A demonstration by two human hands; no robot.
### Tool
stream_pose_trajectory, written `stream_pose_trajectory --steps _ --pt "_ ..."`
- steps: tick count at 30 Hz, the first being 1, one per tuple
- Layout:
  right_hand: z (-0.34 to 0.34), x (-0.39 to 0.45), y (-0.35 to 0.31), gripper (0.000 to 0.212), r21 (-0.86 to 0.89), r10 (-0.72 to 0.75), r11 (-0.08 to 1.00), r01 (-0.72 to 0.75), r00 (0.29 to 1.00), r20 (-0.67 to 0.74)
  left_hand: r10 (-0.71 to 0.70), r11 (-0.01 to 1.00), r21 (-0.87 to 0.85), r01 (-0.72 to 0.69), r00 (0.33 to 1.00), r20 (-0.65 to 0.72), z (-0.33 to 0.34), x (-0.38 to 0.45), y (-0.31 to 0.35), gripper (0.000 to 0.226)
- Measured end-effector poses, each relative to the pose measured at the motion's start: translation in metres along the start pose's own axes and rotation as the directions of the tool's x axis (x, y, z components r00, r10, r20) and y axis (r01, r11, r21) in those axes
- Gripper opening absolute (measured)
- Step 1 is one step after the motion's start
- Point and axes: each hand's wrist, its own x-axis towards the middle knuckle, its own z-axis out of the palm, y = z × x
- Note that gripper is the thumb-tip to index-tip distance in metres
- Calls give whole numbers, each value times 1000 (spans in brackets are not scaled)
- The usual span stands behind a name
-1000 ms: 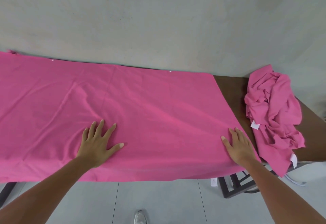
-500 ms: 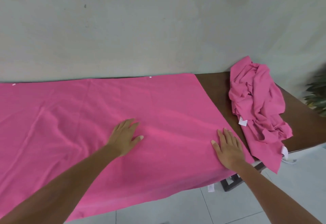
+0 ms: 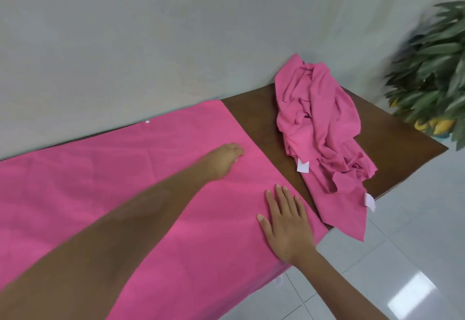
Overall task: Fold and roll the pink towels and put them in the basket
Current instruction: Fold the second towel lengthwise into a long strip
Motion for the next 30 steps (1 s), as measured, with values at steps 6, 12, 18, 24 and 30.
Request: stream_pose_trajectory --steps 6,12,18,24,30 --pt "-7 -2 1 71 105 -32 994 32 999 -5 88 986 133 -99 993 83 -1 63 1 51" --pt "-27 -2 25 39 384 255 910 -158 942 -217 97 954 260 -147 976 194 -12 89 10 36" --pt "-25 -3 37 25 236 396 912 -336 870 -293 58 901 406 -156 968 244 -17 102 14 20" --pt "-37 2 40 11 274 463 862 -426 882 -85 85 883 435 -177 971 223 -31 86 5 11" --pt "-51 -11 28 21 389 417 839 -380 909 -12 103 917 364 -165 977 185 -55 49 -23 16"
